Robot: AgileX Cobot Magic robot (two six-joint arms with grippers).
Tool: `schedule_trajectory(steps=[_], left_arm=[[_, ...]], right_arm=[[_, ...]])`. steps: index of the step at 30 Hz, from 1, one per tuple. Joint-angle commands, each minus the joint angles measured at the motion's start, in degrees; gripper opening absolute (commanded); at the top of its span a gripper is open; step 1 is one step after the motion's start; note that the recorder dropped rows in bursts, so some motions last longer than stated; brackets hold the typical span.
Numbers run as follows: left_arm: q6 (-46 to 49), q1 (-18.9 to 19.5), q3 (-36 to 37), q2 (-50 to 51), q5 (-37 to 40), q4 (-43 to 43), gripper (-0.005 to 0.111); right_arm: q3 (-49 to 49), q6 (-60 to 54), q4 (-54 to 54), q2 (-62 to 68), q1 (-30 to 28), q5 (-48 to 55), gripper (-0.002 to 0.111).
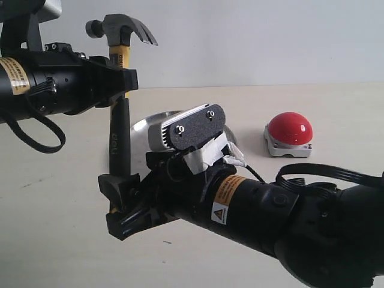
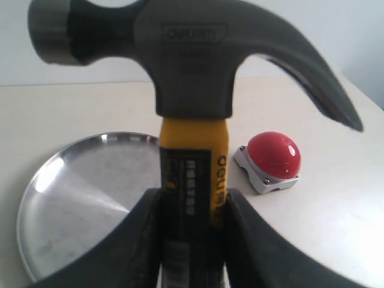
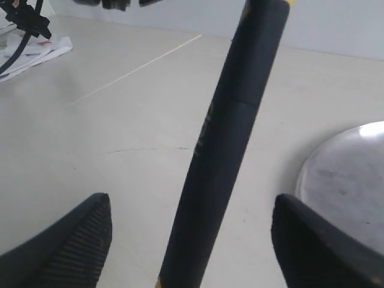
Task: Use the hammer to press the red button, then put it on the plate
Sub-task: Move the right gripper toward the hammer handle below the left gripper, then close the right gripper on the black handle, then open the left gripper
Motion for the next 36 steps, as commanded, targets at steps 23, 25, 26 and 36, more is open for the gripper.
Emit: schedule_trajectory(steps=[23,25,26,36], left_arm=[[-4.9,-0.2,-0.5,-1.4,-4.5,1.1,0.000],[-4.9,-0.2,-0.5,-1.3,-4.5,1.2,0.000],[-4.9,-0.2,-0.5,-1.1,-4.3,1.2,0.000],[-4.9,-0.2,-0.5,-0.6,-4.2,1.4,0.000]], right_arm=[[-11.7,37.2,-39.8,10.1,-12.0,-3.0,0.068],[-11.9,37.2,-39.7,10.1,-12.0,-3.0,0.067],[-12.2,37.2,-39.7,10.1,-12.0,-2.8,0.066],[-12.4,37.2,-39.2,10.1,-12.0,-2.4,0.034]])
